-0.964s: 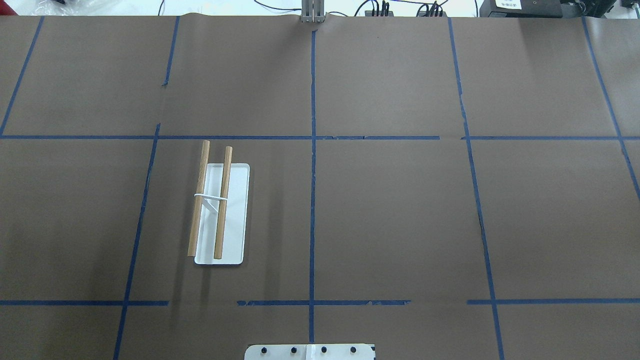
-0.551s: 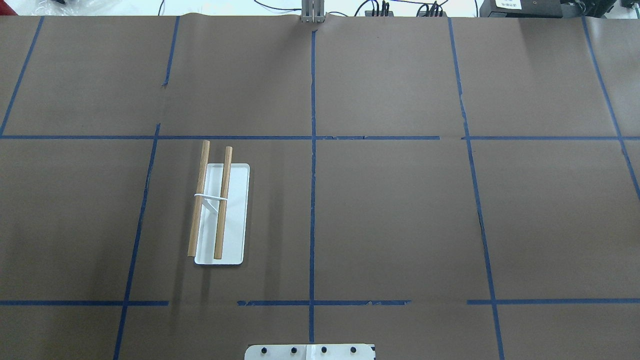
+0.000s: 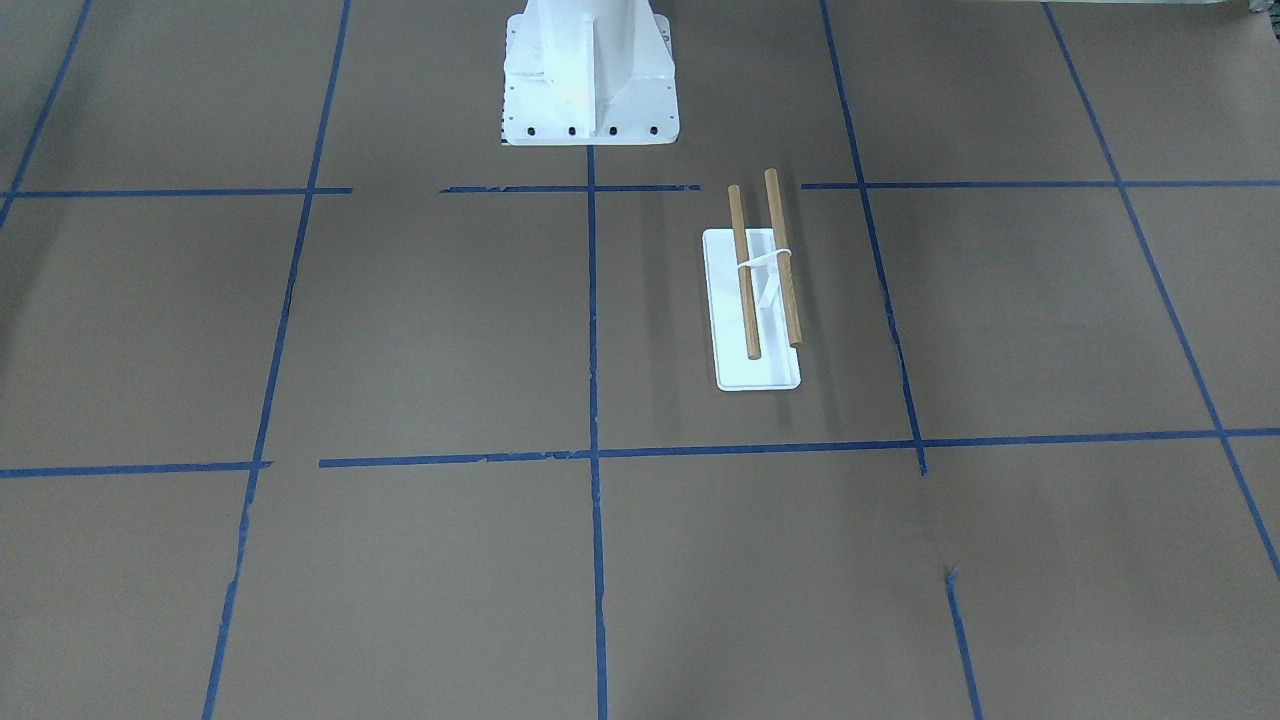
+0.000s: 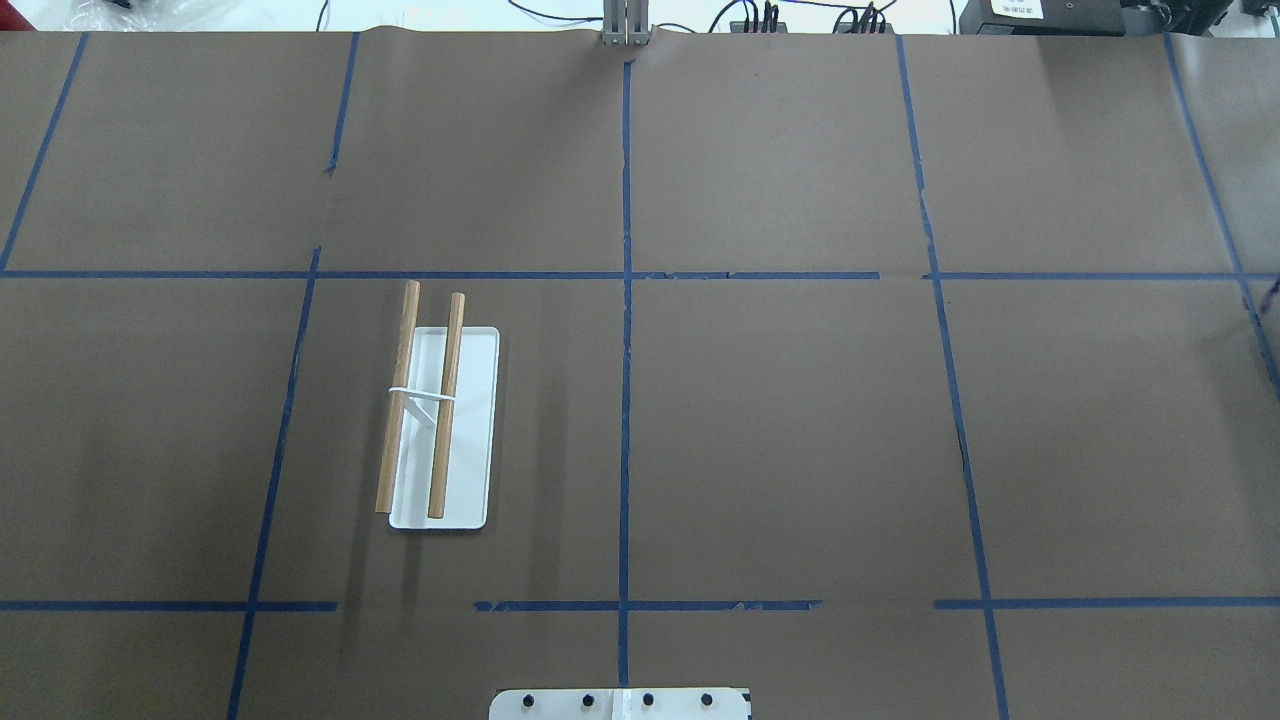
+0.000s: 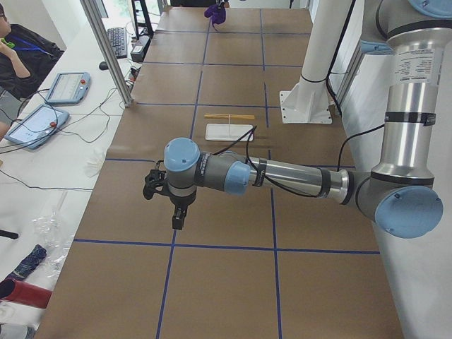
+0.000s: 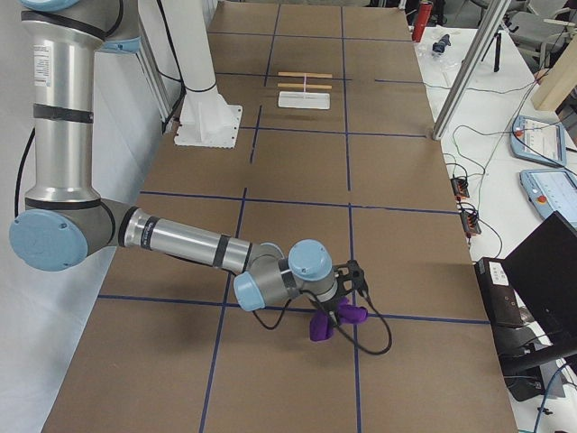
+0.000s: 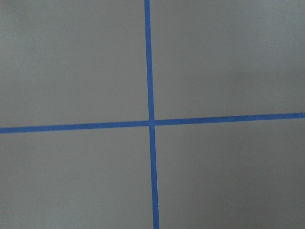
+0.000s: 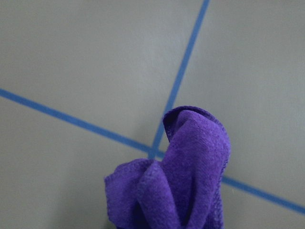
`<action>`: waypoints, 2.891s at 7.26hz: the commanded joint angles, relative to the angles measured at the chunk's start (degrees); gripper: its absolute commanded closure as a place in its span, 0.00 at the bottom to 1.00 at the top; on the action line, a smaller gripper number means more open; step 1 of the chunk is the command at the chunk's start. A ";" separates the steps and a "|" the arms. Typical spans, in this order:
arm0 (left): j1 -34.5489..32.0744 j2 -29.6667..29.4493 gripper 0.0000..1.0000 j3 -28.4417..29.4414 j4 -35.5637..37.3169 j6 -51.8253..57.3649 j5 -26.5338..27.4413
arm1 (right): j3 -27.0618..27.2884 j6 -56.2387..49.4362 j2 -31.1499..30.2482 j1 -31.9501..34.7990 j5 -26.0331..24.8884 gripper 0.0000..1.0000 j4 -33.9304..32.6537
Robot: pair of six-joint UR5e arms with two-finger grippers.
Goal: Hang towel on rack
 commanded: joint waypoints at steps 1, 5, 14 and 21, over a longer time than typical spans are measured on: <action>0.81 -0.18 0.00 1.32 -17.16 -2.31 0.21 | 4.63 5.87 8.23 0.03 -0.33 1.00 -0.09; 14.59 -2.36 0.00 2.12 -49.46 -42.92 13.99 | 7.52 30.04 21.09 -12.68 -6.27 1.00 0.52; 37.35 -25.39 0.00 1.78 -52.66 -104.27 14.10 | 25.55 41.35 25.85 -55.13 -48.82 1.00 0.00; 46.77 -33.31 0.02 2.82 -52.75 -97.35 18.91 | 25.20 40.64 31.65 -63.87 -54.56 1.00 -4.31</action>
